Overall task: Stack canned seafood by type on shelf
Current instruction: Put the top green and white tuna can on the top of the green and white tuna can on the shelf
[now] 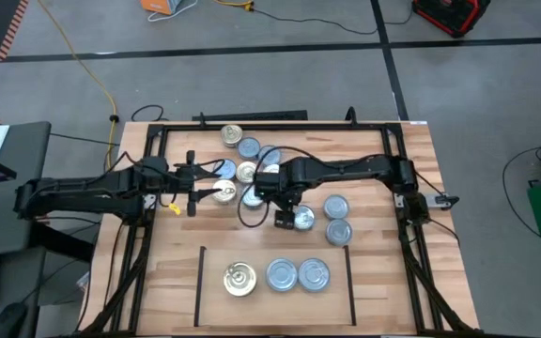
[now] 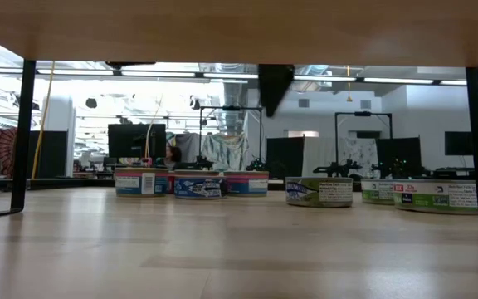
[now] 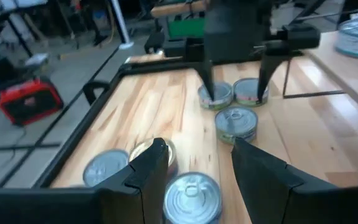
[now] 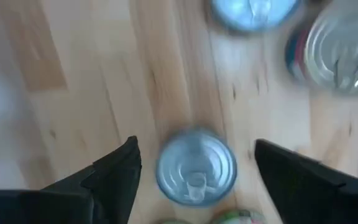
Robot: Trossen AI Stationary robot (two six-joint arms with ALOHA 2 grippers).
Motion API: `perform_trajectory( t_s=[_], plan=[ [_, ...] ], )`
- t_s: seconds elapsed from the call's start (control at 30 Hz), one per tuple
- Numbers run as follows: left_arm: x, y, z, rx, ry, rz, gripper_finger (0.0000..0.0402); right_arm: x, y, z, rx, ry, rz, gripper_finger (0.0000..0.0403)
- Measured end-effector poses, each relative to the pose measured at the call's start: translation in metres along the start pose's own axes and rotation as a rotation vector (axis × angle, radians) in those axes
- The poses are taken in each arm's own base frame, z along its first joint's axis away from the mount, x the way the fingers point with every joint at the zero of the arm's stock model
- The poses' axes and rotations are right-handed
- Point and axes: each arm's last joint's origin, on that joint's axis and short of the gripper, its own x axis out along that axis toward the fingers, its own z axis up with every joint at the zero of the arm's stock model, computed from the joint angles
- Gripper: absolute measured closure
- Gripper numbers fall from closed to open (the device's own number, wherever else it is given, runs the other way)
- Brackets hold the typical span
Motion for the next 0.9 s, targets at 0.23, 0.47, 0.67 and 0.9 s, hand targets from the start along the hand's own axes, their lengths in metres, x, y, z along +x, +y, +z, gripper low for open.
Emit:
perform_trajectory(
  t_s=[0.23, 0.47, 0.67, 0.9],
  plan=[
    [0.006, -0.001, -0.005, -0.061, 0.047, 0.005, 0.0233, 0.028, -0.026, -0.040, 0.111, -0.129, -0.004, 0.0093],
    [0.005, 0.001, -0.005, -0.060, 0.051, 0.066, 0.0233, 0.031, -0.019, -0.101, 0.201, -0.397, -0.093, 0.0097],
    [0.005, 0.001, -0.004, -0.063, 0.050, 0.068, 0.0233, 0.046, -0.008, -0.144, 0.260, -0.552, -0.146, 0.0097],
    [0.006, 0.001, -0.005, -0.150, 0.056, 0.066, 0.0233, 0.056, 0.010, -0.179, 0.192, -0.619, -0.154, 0.0097]
  ],
)
